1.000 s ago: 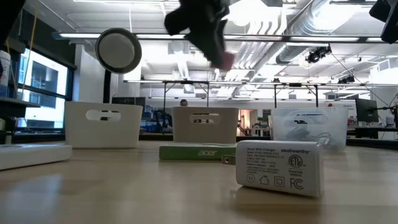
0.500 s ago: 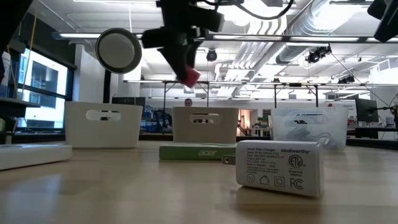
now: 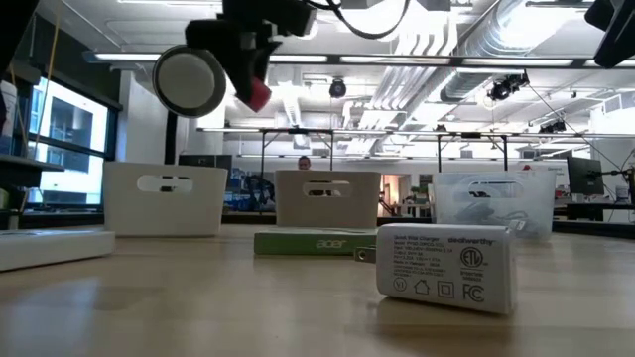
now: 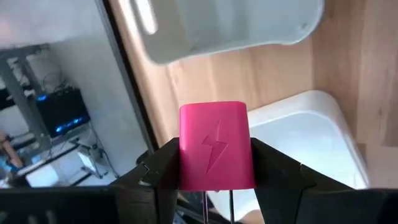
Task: Pick and place items into bin
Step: Put the pink charger adapter into the white bin
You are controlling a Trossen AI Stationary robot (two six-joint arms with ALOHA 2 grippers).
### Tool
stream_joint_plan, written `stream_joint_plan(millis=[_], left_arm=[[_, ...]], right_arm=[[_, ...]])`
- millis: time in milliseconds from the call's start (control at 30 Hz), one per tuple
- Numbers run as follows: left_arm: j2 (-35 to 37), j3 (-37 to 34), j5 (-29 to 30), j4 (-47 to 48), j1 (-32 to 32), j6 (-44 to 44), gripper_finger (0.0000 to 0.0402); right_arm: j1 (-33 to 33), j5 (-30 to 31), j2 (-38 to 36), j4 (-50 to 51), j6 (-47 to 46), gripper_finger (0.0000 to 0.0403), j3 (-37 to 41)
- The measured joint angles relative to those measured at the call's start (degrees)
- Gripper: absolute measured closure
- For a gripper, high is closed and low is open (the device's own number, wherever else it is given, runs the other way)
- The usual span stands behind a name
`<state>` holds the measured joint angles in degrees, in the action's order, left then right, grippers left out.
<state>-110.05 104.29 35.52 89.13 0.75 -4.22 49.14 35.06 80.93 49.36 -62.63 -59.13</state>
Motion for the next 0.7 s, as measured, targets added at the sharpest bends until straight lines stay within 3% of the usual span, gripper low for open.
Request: stream_joint_plan(millis=[300, 700], left_arm=[[6.1, -7.1, -1.0, 1.0, 0.0, 7.5, 0.0245], [18.1, -29.7, -3.2, -7.7, -1.6, 19.5, 0.0245]], right_arm=[[0.0, 0.6, 0.0, 0.1, -0.2, 0.0263, 0.0], [0.0, 0.7, 0.0, 0.1, 1.3, 0.0263, 0.0]])
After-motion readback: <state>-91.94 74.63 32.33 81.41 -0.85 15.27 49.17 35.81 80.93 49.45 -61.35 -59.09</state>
